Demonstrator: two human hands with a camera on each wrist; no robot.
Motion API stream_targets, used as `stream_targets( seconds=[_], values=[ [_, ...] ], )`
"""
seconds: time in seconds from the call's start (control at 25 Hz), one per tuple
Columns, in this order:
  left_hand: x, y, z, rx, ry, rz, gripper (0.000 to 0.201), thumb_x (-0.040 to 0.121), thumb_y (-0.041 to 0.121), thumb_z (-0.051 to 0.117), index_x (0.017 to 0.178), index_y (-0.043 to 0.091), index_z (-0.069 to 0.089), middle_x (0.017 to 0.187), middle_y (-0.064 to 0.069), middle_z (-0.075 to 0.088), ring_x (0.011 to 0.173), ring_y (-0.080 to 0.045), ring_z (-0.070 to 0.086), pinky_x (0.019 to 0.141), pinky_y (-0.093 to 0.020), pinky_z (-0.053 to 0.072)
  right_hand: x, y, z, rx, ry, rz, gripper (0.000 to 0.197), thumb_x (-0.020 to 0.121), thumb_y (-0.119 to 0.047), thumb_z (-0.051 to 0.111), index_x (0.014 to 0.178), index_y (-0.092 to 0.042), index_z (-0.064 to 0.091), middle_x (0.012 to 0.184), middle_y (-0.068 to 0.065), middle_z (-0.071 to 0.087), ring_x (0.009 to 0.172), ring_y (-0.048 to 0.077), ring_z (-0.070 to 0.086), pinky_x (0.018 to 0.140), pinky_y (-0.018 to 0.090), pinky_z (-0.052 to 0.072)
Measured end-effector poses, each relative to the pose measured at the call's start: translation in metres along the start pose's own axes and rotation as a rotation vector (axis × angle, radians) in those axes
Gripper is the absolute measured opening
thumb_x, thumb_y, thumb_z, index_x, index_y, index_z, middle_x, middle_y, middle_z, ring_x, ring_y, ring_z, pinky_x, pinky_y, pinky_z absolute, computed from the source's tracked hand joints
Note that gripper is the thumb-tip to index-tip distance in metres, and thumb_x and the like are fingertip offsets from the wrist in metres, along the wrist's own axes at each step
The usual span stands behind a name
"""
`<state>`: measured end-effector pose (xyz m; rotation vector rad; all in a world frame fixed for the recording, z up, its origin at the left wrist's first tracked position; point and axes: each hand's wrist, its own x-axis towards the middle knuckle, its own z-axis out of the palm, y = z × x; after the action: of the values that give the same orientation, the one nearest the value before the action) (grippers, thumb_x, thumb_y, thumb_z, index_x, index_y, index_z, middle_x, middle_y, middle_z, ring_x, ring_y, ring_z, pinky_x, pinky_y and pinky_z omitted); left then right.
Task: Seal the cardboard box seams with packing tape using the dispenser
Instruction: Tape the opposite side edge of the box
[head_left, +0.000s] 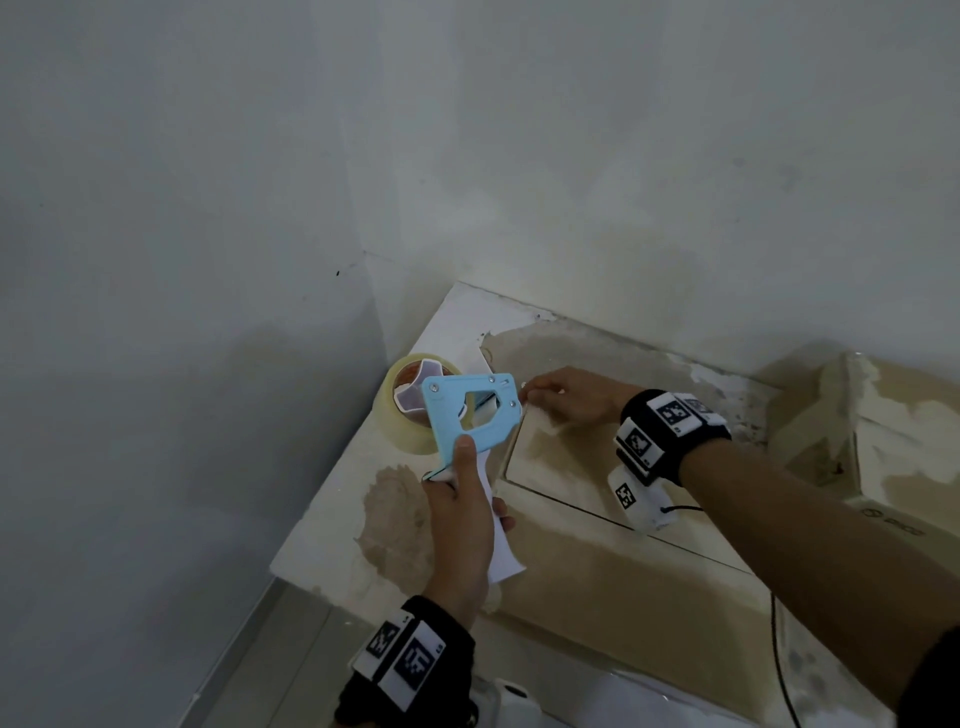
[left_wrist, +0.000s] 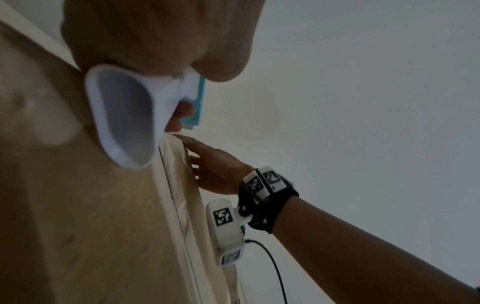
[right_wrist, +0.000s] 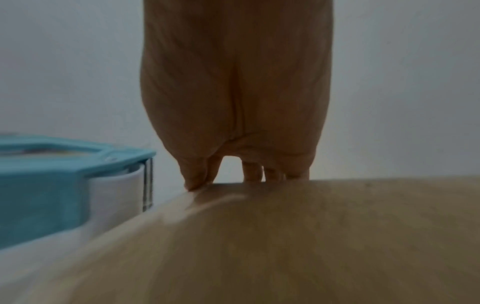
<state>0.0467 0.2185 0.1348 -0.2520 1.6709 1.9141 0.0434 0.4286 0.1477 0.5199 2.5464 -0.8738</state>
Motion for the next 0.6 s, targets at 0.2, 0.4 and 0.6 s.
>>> stream_targets(
  seconds=[0.2,0.4,0.6],
  values=[
    [0.003,0.000,0.000,0.014,0.018,-0.028,0.027,0.091,0.054,0.048,0.091,0.028,0.056,0.061,0.000,0.051,0.042,-0.008,0.046,0.046,-0.025,0.042,0.001,0.000,0.004,0.066,-0.026,0.070,0.041,0.105,-0.020,0.026,0.131,-0.018,0.059,0.143,0.003,0.051,0.129,0.021,0.047,0.099,0.024,0.028],
    [0.005,-0.003,-0.001,0.001,-0.011,-0.035,0.034,0.092,0.053,0.047,0.104,0.022,0.055,0.071,-0.002,0.051,0.047,-0.010,0.046,0.043,-0.023,0.042,0.007,0.008,-0.002,0.110,0.009,0.118,0.042,0.104,-0.032,0.031,0.134,-0.020,0.058,0.145,0.003,0.050,0.131,0.022,0.046,0.106,0.031,0.029],
    [0.007,-0.005,-0.001,0.010,-0.038,-0.036,0.044,0.092,0.054,0.048,0.118,0.020,0.056,0.071,-0.003,0.053,0.049,-0.012,0.046,0.042,-0.023,0.042,0.005,0.017,0.006,0.112,0.131,-0.003,0.029,0.101,-0.020,0.045,0.117,-0.022,0.069,0.132,0.003,0.063,0.121,0.022,0.055,0.096,0.027,0.035]
  ],
)
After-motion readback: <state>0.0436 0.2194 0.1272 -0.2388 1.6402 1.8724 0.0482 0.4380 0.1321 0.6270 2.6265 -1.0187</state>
